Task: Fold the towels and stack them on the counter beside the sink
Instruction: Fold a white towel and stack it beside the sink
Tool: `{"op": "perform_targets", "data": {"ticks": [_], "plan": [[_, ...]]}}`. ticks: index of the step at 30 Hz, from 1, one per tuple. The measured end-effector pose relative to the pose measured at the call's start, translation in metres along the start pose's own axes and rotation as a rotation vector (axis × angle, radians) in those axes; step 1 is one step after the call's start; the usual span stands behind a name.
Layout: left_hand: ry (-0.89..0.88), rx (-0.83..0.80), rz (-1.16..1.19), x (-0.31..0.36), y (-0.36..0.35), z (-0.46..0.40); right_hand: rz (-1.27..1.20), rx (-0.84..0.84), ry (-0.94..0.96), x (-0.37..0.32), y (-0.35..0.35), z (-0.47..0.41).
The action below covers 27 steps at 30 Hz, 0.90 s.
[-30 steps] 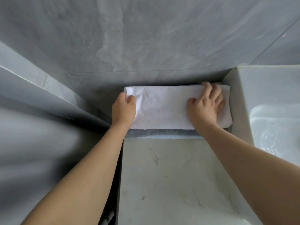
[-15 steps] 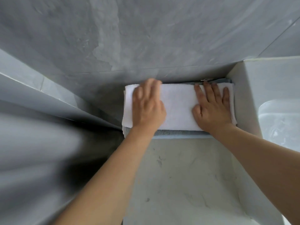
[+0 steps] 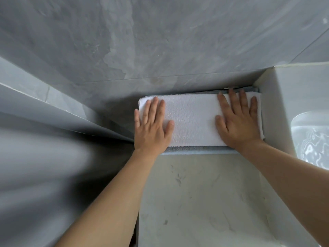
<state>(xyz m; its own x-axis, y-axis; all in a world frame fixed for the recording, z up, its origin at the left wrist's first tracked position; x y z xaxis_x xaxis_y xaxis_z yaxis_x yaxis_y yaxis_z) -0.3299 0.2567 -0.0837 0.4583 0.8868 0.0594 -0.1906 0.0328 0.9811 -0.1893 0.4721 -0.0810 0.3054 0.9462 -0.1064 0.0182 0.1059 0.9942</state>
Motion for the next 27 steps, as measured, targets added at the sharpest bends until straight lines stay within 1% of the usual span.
{"op": "perform_targets", "data": {"ticks": [4,7,11,13,14,16,19,22,24,27], "plan": [[0.018,-0.065,0.038,-0.003,0.002,-0.002,-0.001,0.003,-0.003,-0.001,-0.001,0.000],[0.033,-0.090,0.043,-0.003,0.005,-0.002,0.013,-0.007,-0.050,0.000,0.003,0.006],[0.077,-0.145,0.026,-0.004,0.012,-0.002,0.070,-0.098,-0.113,0.000,0.010,0.030],[0.098,-0.127,-0.027,-0.005,0.019,0.004,0.031,-0.137,-0.167,-0.007,0.014,0.045],[0.103,-0.091,-0.040,-0.006,0.023,0.011,0.003,-0.139,-0.182,-0.013,0.017,0.053],[0.081,0.000,-0.023,-0.005,0.030,0.032,-0.053,-0.113,-0.158,-0.027,0.026,0.073],[0.012,0.084,0.054,0.001,0.031,0.077,-0.172,-0.067,-0.043,-0.053,0.038,0.113],[-0.018,0.079,0.085,0.008,0.020,0.127,-0.238,-0.108,0.027,-0.075,0.041,0.159],[-0.048,0.063,0.120,0.014,0.011,0.158,-0.250,-0.144,0.043,-0.085,0.039,0.188],[-0.107,0.031,0.146,0.026,0.003,0.191,-0.302,-0.141,0.036,-0.090,0.040,0.222]]}}
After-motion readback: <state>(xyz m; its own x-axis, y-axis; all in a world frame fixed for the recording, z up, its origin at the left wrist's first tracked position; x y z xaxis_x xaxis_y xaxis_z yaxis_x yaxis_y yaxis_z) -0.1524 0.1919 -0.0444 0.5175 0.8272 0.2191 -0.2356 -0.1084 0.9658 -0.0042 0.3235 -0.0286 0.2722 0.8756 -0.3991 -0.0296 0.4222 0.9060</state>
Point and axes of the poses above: each hand's wrist, its own z-axis away from the middle knuckle, its own y-axis out of the back of the hand, x = y × z, the point moved 5 cm from there along -z, towards the middle knuckle, and after that the axes turned 14 degrees about y, right-handed, at the moved point
